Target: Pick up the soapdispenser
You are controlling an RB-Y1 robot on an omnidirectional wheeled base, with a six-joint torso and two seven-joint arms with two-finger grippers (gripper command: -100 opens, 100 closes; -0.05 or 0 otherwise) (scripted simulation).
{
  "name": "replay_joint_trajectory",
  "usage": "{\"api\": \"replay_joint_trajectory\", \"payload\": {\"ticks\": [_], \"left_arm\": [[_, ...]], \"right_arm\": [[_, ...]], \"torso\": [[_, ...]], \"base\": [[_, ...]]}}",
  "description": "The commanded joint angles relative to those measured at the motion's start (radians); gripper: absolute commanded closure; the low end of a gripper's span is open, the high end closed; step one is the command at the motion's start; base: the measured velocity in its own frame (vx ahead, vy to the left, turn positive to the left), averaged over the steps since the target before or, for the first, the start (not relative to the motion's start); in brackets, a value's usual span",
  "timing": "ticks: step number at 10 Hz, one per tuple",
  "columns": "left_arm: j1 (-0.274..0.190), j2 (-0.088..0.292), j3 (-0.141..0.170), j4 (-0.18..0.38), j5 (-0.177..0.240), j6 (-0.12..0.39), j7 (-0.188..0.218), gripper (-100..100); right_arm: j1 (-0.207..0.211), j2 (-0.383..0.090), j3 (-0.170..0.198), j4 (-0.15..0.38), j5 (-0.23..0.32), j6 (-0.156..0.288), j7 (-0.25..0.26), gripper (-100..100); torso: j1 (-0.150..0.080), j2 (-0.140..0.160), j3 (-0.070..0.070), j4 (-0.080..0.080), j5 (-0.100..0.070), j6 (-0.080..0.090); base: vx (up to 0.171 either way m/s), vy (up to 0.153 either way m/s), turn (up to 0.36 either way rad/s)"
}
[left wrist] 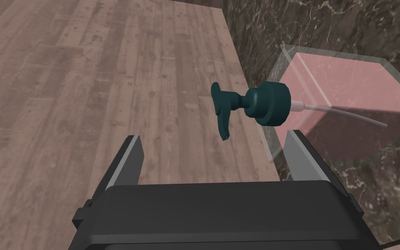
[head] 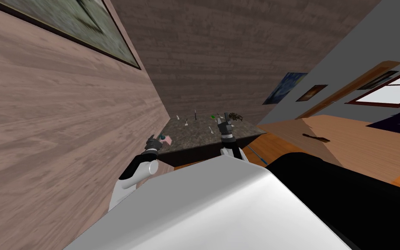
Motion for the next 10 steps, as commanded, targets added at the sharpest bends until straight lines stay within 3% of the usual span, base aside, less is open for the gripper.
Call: {"api": "replay_joint_trajectory", "payload": {"ticks": [1, 2, 3, 4, 5, 9, 10], "left_arm": [[-0.008, -0.036, 0.003, -0.002, -0.002, 0.021, 0.001, -100], [-0.004, -0.023, 0.001, -0.003, -0.002, 0.013, 0.000, -100], [-0.004, -0.025, 0.001, -0.004, -0.002, 0.016, 0.000, 0], [-0.004, -0.025, 0.001, -0.003, -0.002, 0.016, 0.000, -100], [-0.004, -0.025, 0.001, -0.003, -0.002, 0.016, 0.000, 100], [-0.004, -0.025, 0.001, -0.003, -0.002, 0.016, 0.000, 100], [-0.004, -0.025, 0.001, -0.003, -0.002, 0.016, 0.000, 0]], "right_arm": [[0.000, 0.000, 0.000, 0.000, 0.000, 0.000, 0.000, 0], [0.000, 0.000, 0.000, 0.000, 0.000, 0.000, 0.000, 0], [0.000, 0.000, 0.000, 0.000, 0.000, 0.000, 0.000, 0], [0.000, 0.000, 0.000, 0.000, 0.000, 0.000, 0.000, 0], [0.000, 0.000, 0.000, 0.000, 0.000, 0.000, 0.000, 0], [0.000, 0.000, 0.000, 0.000, 0.000, 0.000, 0.000, 0], [0.000, 0.000, 0.000, 0.000, 0.000, 0.000, 0.000, 0]], "torso": [[0.000, 0.000, 0.000, 0.000, 0.000, 0.000], [0.000, 0.001, 0.000, 0.000, 0.000, 0.000], [-0.001, 0.002, 0.001, 0.000, 0.000, 0.000], [-0.001, 0.002, 0.001, 0.000, 0.000, 0.000], [-0.001, 0.003, 0.001, 0.001, 0.000, 0.000], [-0.001, 0.003, 0.002, 0.001, 0.000, 0.000], [-0.001, 0.003, 0.002, 0.001, 0.000, 0.000]], "base": [[0.026, 0.014, 0.009], [0.011, 0.005, 0.000], [0.000, 0.000, 0.000], [0.000, 0.000, 0.000], [0.000, 0.000, 0.000], [0.000, 0.000, 0.000], [0.000, 0.000, 0.000]]}}
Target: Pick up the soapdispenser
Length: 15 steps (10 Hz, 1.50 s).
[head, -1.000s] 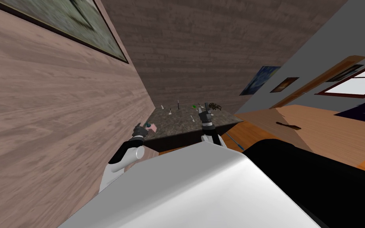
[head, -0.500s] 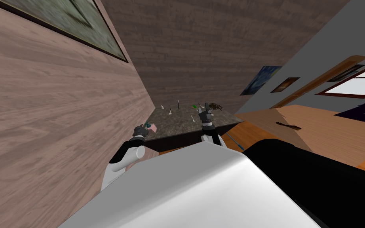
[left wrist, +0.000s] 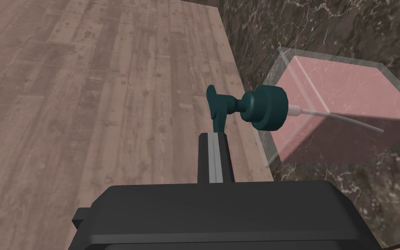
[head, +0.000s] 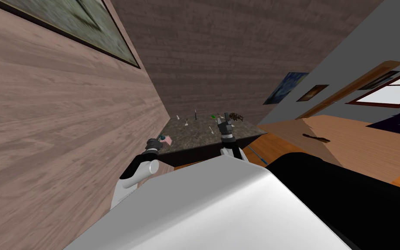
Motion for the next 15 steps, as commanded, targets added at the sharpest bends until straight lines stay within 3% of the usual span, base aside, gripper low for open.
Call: {"api": "replay_joint_trajectory", "payload": {"ticks": [1, 5, 9, 10, 12, 13, 15], "left_arm": [[-0.001, 0.040, 0.014, -0.002, 0.016, 0.037, 0.011, -100], [-0.005, 0.112, 0.048, -0.010, 0.055, 0.126, 0.035, -100], [-0.018, 0.202, 0.101, -0.021, 0.115, 0.240, 0.066, -100], [-0.018, 0.202, 0.101, -0.021, 0.115, 0.250, 0.066, -100], [-0.027, 0.253, 0.131, -0.025, 0.151, 0.314, 0.082, -100], [-0.027, 0.253, 0.131, -0.025, 0.151, 0.321, 0.082, -100], [-0.037, 0.305, 0.164, -0.028, 0.190, 0.383, 0.097, -100]], "right_arm": [[0.000, 0.000, 0.000, 0.000, 0.000, 0.000, 0.000, 0], [0.000, 0.000, 0.000, 0.000, 0.000, 0.000, 0.000, 0], [0.000, 0.000, 0.000, 0.000, 0.000, 0.000, 0.000, 0], [0.000, 0.000, 0.000, 0.000, 0.000, 0.000, 0.000, 0], [0.000, 0.000, 0.000, 0.000, 0.000, 0.000, 0.000, 0], [0.000, 0.000, 0.000, 0.000, 0.000, 0.000, 0.000, 0], [0.000, 0.000, 0.000, 0.000, 0.000, 0.000, 0.000, 0]], "torso": [[0.000, 0.000, 0.000, 0.000, 0.000, 0.000], [0.003, 0.002, 0.001, 0.000, 0.001, 0.000], [0.004, 0.003, 0.001, 0.001, 0.001, 0.000], [0.005, 0.002, 0.001, 0.001, 0.001, 0.000], [0.003, 0.002, 0.001, 0.000, 0.001, 0.000], [0.003, 0.002, 0.001, 0.000, 0.001, 0.000], [0.003, 0.002, 0.001, 0.000, 0.001, 0.000]], "base": [[-0.015, 0.024, -0.135], [-0.033, 0.042, -0.129], [-0.039, 0.052, -0.178], [-0.025, 0.043, -0.039], [-0.035, 0.031, -0.170], [-0.037, 0.034, -0.062], [-0.043, 0.038, -0.194]]}}
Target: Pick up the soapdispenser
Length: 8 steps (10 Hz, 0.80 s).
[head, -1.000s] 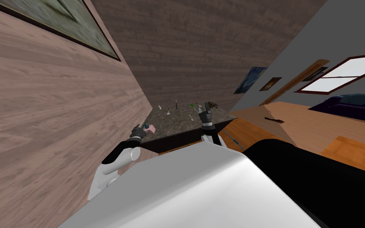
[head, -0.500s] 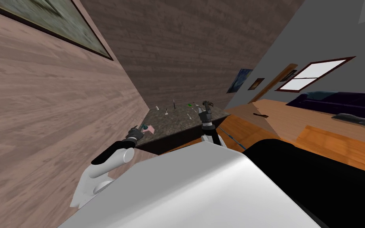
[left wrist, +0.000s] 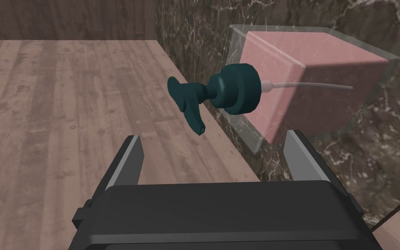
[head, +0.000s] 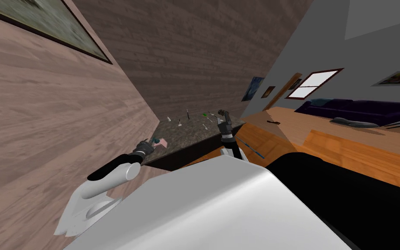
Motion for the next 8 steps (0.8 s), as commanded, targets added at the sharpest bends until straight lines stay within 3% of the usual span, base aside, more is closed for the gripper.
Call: {"api": "replay_joint_trajectory", "payload": {"ticks": [1, 3, 4, 7, 8], "left_arm": [[-0.001, 0.015, 0.010, -0.002, 0.012, 0.034, 0.005, -100], [-0.012, 0.067, 0.043, -0.004, 0.055, 0.102, 0.019, -100], [-0.012, 0.067, 0.043, -0.004, 0.055, 0.116, 0.019, -100], [-0.025, 0.119, 0.078, -0.006, 0.100, 0.197, 0.031, -100], [-0.025, 0.119, 0.078, -0.006, 0.100, 0.202, 0.031, -100]], "right_arm": [[0.000, 0.000, 0.000, 0.000, 0.000, 0.000, 0.000, 0], [0.000, 0.000, 0.000, 0.000, 0.000, 0.000, 0.000, 0], [0.000, 0.000, 0.000, 0.000, 0.000, 0.000, 0.000, 0], [0.000, 0.000, 0.000, 0.000, 0.000, 0.000, 0.000, 0], [0.000, 0.000, 0.000, 0.000, 0.000, 0.000, 0.000, 0]], "torso": [[0.000, 0.000, 0.000, 0.000, 0.000, 0.000], [-0.001, -0.001, 0.000, 0.000, 0.000, 0.000], [0.000, 0.000, 0.000, 0.000, 0.000, 0.000], [-0.001, -0.001, -0.001, 0.000, 0.000, -0.001], [-0.001, -0.002, -0.001, 0.000, 0.000, 0.000]], "base": [[-0.038, 0.037, -0.070], [-0.041, 0.034, -0.194], [-0.038, 0.034, -0.083], [-0.028, 0.029, -0.130], [-0.024, 0.027, -0.083]]}}
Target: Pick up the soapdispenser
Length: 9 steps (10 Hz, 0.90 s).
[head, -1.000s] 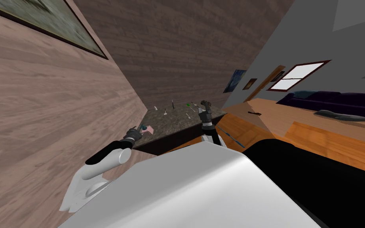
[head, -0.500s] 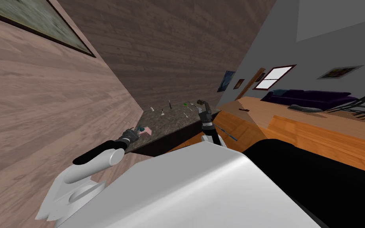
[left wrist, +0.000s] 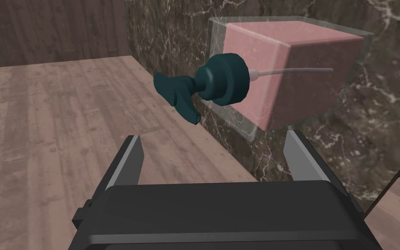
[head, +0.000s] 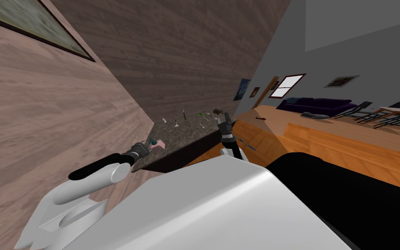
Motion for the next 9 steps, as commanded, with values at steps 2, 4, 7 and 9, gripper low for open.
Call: {"api": "replay_joint_trajectory", "payload": {"ticks": [2, 4, 7, 9], "left_arm": [[-0.009, 0.030, 0.021, 0.001, 0.027, 0.052, 0.006, -100], [-0.016, 0.055, 0.038, 0.000, 0.050, 0.096, 0.011, -100], [-0.031, 0.103, 0.073, -0.001, 0.098, 0.178, 0.019, -100], [-0.039, 0.126, 0.089, -0.001, 0.122, 0.223, 0.022, -100]], "right_arm": [[0.000, 0.000, 0.000, 0.000, 0.000, 0.000, 0.000, 0], [0.000, 0.000, 0.000, 0.000, 0.000, 0.000, 0.000, 0], [0.000, 0.000, 0.000, 0.000, 0.000, 0.000, 0.000, 0], [0.000, 0.000, 0.000, 0.000, 0.000, 0.000, 0.000, 0]], "torso": [[0.000, 0.000, 0.000, 0.000, 0.000, 0.001], [0.000, 0.000, 0.000, 0.000, 0.000, 0.001], [0.000, 0.000, 0.000, 0.000, 0.000, 0.000], [0.000, 0.000, 0.000, 0.000, 0.000, 0.000]], "base": [[-0.029, 0.025, -0.112], [-0.024, 0.026, -0.125], [-0.028, 0.025, -0.138], [-0.025, 0.025, -0.114]]}}
